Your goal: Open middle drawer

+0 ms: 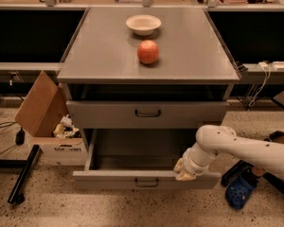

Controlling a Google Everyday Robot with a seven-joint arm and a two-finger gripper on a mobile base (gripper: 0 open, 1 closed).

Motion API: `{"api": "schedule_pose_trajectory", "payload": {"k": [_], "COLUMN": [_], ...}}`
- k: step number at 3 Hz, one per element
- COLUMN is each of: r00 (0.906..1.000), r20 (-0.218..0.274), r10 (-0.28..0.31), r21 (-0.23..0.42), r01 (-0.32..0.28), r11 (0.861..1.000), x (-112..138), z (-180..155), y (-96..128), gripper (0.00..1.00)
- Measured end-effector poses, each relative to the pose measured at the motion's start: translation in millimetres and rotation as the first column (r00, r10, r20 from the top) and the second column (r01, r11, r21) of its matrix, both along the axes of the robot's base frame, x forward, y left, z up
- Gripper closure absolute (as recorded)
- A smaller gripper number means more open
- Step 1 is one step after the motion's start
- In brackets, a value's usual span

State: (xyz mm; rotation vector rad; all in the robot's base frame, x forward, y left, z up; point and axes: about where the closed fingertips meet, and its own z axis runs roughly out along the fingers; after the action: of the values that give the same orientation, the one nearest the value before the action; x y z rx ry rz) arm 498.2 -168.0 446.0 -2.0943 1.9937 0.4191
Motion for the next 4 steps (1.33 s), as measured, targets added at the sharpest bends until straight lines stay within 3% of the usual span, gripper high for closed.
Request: {"api": "schedule_pose_trajectory", "payload": {"k": [3, 4], "r00": [1.0, 0.9995], "r20": [0.0, 0.03], "r10": [0.0, 0.011], "r21": [0.0, 0.046], "r01": [0.0, -0.012], "r11": [1.0, 0.999], "x": [0, -2], "z": [0, 17], "y": [0, -11], "gripper": [0.11, 0.0]}}
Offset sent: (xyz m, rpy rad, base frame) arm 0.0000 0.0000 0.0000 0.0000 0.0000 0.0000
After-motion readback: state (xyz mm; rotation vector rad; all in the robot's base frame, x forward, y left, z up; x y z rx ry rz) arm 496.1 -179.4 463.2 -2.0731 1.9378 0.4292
